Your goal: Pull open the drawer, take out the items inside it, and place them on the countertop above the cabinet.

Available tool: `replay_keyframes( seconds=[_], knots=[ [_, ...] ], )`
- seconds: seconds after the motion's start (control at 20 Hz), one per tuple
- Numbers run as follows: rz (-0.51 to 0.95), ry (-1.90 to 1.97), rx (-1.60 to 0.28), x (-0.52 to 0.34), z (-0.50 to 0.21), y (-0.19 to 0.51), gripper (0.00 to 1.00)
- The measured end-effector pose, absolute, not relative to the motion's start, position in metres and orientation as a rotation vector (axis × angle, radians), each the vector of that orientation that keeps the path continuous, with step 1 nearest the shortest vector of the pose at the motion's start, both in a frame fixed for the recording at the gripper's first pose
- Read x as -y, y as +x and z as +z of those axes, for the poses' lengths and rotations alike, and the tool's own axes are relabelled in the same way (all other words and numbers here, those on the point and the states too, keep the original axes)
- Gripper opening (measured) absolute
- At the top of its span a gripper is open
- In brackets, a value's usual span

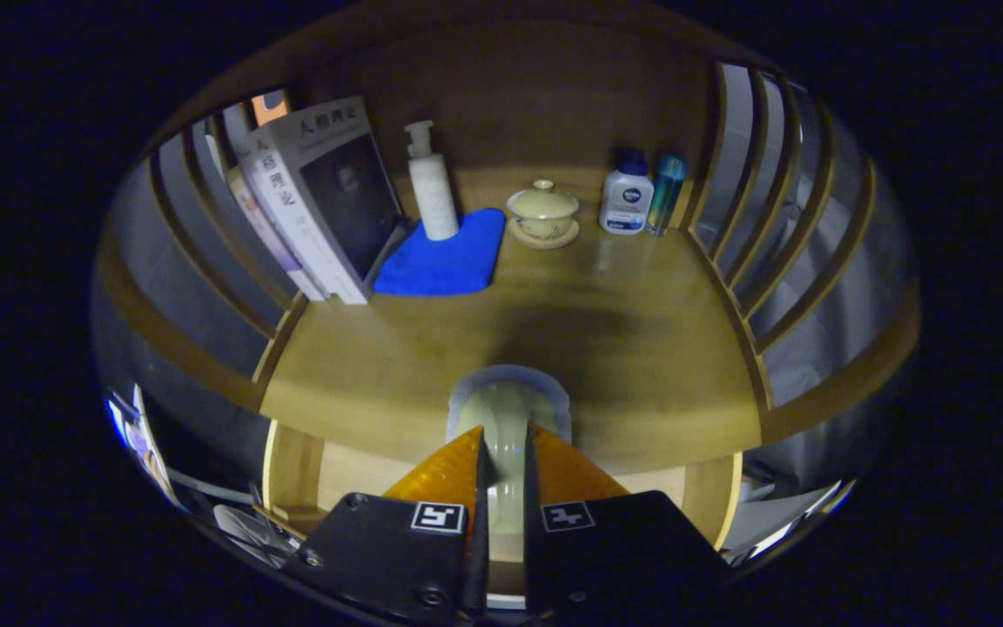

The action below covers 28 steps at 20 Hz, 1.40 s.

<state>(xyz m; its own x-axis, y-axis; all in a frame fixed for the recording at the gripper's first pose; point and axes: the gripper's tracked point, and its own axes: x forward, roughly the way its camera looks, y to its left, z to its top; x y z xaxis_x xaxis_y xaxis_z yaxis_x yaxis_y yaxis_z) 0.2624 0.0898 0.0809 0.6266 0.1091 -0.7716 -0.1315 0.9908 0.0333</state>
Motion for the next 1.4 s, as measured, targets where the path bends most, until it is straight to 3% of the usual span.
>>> replay_keyframes(
  seconds=[0.3, 0.9, 1.25, 1.3, 1.4],
  knots=[
    [0.099, -0.011, -0.943, -0.09, 0.071, 0.305, 0.19],
    [0.111, 0.045, -0.899, -0.092, 0.064, 0.317, 0.23],
    [0.136, 0.038, -0.737, -0.09, 0.095, 0.287, 0.71],
    [0.14, 0.019, -0.716, -0.088, 0.101, 0.28, 0.76],
    [0.148, 0.004, -0.666, -0.09, 0.105, 0.262, 0.75]
  ],
)
